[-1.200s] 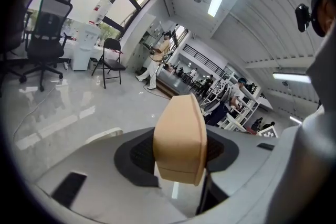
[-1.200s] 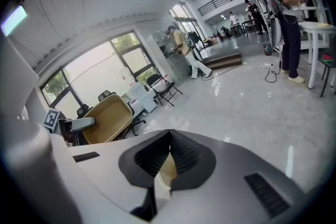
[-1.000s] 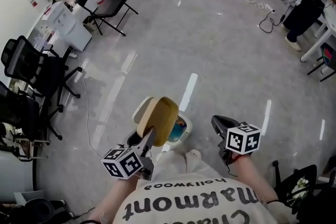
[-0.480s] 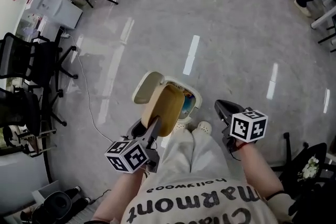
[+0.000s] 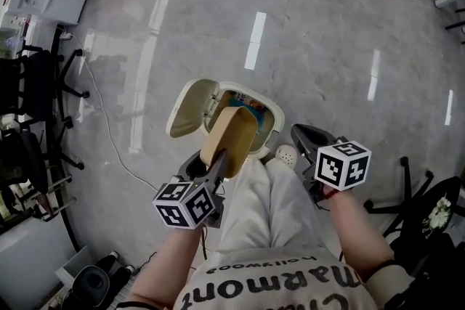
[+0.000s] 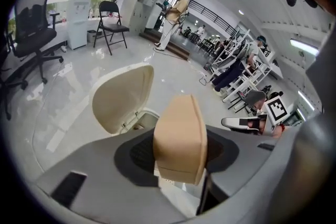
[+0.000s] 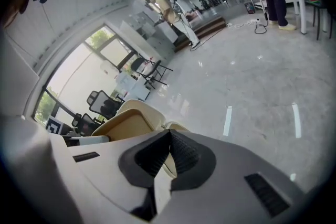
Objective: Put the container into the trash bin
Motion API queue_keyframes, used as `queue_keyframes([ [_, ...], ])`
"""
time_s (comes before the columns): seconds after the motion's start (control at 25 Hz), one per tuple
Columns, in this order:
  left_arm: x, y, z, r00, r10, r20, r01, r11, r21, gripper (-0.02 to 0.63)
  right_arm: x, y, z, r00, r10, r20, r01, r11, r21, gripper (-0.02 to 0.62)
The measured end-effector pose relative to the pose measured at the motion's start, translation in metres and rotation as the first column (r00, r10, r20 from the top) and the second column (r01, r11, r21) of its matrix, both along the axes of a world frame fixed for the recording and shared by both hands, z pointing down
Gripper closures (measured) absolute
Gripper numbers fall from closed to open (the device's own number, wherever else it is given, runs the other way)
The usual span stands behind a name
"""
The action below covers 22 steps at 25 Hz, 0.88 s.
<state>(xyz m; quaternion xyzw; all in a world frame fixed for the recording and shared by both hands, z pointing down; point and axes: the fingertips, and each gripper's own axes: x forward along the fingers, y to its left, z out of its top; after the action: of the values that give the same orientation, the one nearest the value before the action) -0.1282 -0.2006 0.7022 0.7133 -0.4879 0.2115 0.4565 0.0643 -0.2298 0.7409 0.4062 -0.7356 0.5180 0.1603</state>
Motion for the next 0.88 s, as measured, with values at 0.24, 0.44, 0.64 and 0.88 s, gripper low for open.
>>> queue_keyframes([
  [0.24,-0.003,-0.005,0.071,0.999,0.022,0.037,-0.02,0.998,-0.057,0.41,-0.005,0.007,0.051,1.0,0.01,-0.013,-0.01,0.999,-0.04,0.592],
  [0.44,-0.006,-0.008,0.124,0.993,0.065,0.097,-0.055,0.993,-0.106,0.414,-0.011,0.004,0.083,0.999,0.048,-0.01,-0.048,0.997,-0.066,0.592],
  [0.64,0.002,-0.012,0.158,0.96,0.21,0.188,-0.187,0.974,-0.129,0.414,-0.014,0.002,0.106,0.997,0.074,-0.01,-0.075,0.994,-0.076,0.592],
  [0.88,0.022,-0.022,0.185,0.798,0.483,0.36,-0.457,0.875,-0.16,0.414,-0.01,-0.001,0.126,0.993,0.115,-0.006,-0.115,0.99,-0.088,0.592],
])
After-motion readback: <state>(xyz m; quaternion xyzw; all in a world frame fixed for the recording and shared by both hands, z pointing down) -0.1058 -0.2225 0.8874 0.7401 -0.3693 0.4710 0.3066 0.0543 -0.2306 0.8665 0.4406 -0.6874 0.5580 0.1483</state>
